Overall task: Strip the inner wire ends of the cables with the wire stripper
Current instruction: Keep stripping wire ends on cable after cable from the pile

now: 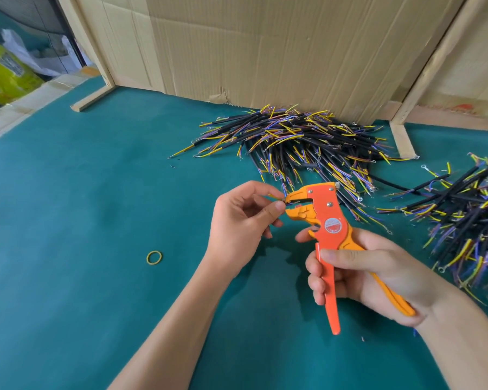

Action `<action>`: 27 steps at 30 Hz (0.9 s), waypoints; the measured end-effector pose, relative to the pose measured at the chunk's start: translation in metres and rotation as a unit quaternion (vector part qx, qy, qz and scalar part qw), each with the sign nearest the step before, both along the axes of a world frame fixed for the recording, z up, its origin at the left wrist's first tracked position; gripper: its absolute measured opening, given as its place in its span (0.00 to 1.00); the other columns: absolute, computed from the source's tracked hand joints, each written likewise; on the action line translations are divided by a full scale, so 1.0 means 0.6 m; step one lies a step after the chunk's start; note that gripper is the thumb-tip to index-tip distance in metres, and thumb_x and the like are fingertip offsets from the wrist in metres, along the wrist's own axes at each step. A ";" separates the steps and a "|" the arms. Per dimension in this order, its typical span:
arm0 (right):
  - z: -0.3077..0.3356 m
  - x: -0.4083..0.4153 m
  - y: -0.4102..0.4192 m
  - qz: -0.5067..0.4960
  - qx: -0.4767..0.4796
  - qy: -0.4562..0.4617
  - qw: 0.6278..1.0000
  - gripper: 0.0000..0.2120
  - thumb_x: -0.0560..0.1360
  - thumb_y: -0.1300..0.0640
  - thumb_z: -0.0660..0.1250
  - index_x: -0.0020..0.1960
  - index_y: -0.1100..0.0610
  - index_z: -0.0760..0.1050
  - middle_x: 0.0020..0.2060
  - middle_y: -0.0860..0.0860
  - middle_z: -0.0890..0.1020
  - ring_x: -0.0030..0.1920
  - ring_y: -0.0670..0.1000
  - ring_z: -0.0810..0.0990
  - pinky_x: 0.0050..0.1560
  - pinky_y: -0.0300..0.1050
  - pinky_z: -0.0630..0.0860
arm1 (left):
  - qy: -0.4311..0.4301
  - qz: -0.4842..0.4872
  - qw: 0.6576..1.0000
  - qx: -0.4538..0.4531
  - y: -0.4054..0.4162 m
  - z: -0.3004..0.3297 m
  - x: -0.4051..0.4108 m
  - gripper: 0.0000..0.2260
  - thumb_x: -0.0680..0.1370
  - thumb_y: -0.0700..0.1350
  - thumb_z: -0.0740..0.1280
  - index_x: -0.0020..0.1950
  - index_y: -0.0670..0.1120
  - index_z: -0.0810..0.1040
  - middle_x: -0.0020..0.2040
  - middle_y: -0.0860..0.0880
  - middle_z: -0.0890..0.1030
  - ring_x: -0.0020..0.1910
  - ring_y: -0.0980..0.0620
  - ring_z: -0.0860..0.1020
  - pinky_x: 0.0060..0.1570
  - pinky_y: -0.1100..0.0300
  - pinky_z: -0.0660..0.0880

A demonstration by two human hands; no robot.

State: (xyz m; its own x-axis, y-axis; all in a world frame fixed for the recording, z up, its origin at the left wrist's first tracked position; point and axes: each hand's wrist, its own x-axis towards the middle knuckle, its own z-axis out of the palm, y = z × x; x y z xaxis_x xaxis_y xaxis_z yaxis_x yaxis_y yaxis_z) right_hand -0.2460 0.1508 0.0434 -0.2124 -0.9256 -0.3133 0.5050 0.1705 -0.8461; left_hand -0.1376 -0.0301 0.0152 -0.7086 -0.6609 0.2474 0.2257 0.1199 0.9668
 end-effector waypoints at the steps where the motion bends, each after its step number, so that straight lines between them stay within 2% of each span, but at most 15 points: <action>1: 0.000 0.000 -0.001 -0.003 0.001 0.003 1.000 0.18 0.74 0.63 0.71 0.63 0.64 0.78 0.41 0.63 0.77 0.38 0.62 0.78 0.41 0.57 0.79 | 0.000 -0.001 1.000 -0.001 0.000 0.000 0.000 0.06 0.76 0.33 0.72 0.45 0.45 0.83 0.33 0.45 0.81 0.31 0.50 0.81 0.27 0.62 0.74; 5: 0.002 0.000 -0.002 -0.008 -0.002 0.001 1.000 0.14 0.75 0.60 0.72 0.59 0.65 0.79 0.38 0.61 0.76 0.35 0.60 0.76 0.36 0.54 0.78 | 0.000 -0.005 1.000 -0.004 -0.001 -0.001 0.000 0.04 0.76 0.33 0.73 0.46 0.42 0.83 0.34 0.44 0.81 0.32 0.49 0.81 0.28 0.61 0.74; 12: 0.002 0.003 -0.003 -0.014 0.005 -0.009 1.000 0.11 0.73 0.60 0.73 0.53 0.63 0.79 0.37 0.62 0.75 0.34 0.60 0.75 0.35 0.54 0.77 | 0.016 -0.016 1.000 0.004 -0.001 -0.001 0.001 0.07 0.75 0.36 0.73 0.44 0.48 0.83 0.34 0.46 0.82 0.32 0.49 0.81 0.28 0.62 0.74; 17: 0.001 0.002 -0.003 -0.014 0.002 -0.012 1.000 0.16 0.70 0.58 0.77 0.54 0.61 0.76 0.36 0.61 0.74 0.32 0.59 0.75 0.34 0.53 0.77 | 0.019 -0.024 0.999 0.011 0.001 -0.001 0.001 0.07 0.76 0.35 0.73 0.45 0.47 0.83 0.35 0.46 0.83 0.32 0.50 0.82 0.29 0.62 0.74; 22: 0.000 0.001 -0.003 -0.015 -0.003 -0.017 1.000 0.15 0.70 0.59 0.77 0.53 0.61 0.78 0.37 0.61 0.75 0.33 0.59 0.75 0.34 0.53 0.77 | 0.022 -0.019 1.000 0.011 0.000 -0.001 0.000 0.07 0.76 0.33 0.73 0.45 0.45 0.83 0.35 0.46 0.83 0.32 0.50 0.81 0.29 0.62 0.75; 27: -0.002 -0.004 -0.001 0.003 -0.013 -0.015 1.000 0.14 0.71 0.61 0.75 0.55 0.63 0.79 0.41 0.64 0.77 0.38 0.62 0.77 0.40 0.57 0.79 | 0.019 -0.023 0.999 0.013 0.001 -0.001 -0.001 0.07 0.76 0.32 0.72 0.45 0.44 0.83 0.35 0.48 0.83 0.32 0.50 0.81 0.28 0.62 0.74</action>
